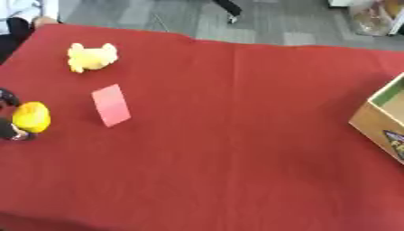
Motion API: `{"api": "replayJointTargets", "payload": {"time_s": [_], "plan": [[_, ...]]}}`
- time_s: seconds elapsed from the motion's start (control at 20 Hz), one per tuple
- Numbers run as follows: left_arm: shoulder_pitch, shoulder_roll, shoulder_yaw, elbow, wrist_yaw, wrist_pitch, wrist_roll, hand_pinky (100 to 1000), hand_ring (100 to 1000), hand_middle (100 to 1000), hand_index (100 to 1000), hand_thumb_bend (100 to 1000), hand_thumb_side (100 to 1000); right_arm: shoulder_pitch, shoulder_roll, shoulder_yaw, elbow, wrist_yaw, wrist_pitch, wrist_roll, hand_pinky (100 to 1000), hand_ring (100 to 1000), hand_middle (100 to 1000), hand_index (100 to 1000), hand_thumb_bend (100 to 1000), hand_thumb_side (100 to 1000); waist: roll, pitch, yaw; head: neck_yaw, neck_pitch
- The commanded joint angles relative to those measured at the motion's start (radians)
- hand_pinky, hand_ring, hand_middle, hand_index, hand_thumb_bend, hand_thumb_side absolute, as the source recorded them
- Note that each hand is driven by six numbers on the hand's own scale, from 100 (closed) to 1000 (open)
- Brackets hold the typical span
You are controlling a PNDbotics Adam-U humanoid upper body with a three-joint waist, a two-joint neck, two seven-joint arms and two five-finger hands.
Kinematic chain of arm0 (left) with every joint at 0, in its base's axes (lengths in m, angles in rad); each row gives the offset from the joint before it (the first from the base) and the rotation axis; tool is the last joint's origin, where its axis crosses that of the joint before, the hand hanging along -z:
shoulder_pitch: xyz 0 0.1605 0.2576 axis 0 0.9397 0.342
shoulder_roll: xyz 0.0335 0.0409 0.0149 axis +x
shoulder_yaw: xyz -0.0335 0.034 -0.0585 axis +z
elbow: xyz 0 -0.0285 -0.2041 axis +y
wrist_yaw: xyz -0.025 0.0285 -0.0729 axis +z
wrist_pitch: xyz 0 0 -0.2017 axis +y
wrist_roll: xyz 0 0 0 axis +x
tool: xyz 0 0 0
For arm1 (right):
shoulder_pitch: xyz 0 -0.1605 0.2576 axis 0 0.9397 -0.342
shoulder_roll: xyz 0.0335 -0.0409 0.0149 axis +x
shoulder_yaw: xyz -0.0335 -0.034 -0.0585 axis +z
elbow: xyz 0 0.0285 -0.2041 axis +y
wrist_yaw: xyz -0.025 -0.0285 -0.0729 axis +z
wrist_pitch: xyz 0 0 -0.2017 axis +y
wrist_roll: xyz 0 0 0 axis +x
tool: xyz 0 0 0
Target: Pick up the objects with one hand, pass them to the other hand, and then place them into the box on the other side of the table.
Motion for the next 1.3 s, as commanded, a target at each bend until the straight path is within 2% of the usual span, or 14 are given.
{"api": "replayJointTargets", "payload": {"time_s": [0.05,0.25,0.4,0.5,0.95,1.3], "plan": [[-0.009,0.024,0.01,0.0,0.002,-0.004,-0.002,781,808,769,740,476,143,-0.005,-0.011,-0.008,-0.008,0.005,0.0,0.001,862,761,892,927,100,598,0.003,-0.012,-0.001,0.006,-0.01],[-0.007,0.02,0.011,0.004,0.001,-0.006,-0.008,772,801,758,694,405,100,-0.004,-0.009,-0.008,-0.007,0.005,0.0,0.003,862,759,891,927,100,601,0.002,-0.012,-0.001,0.007,-0.009],[-0.004,0.017,0.012,0.005,0.004,-0.005,-0.006,754,782,735,628,287,100,-0.004,-0.009,-0.009,-0.007,0.005,0.0,0.004,862,759,890,927,100,602,0.001,-0.013,0.0,0.008,-0.009],[-0.002,0.017,0.012,0.002,0.01,-0.003,0.0,748,776,726,593,248,100,-0.004,-0.01,-0.009,-0.007,0.004,-0.001,0.004,862,758,890,927,100,602,0.001,-0.013,0.0,0.008,-0.009],[0.016,0.024,0.019,-0.052,0.034,-0.001,0.021,740,751,690,517,197,100,-0.003,-0.012,-0.01,-0.008,0.002,-0.002,0.006,863,758,889,927,100,605,0.001,-0.016,0.004,-0.002,-0.017],[0.039,0.034,0.037,-0.14,0.06,0.008,0.06,737,734,667,499,176,100,-0.001,-0.015,-0.011,-0.009,0.001,-0.003,0.007,864,758,888,928,100,606,0.001,-0.018,0.008,-0.005,-0.02]]}}
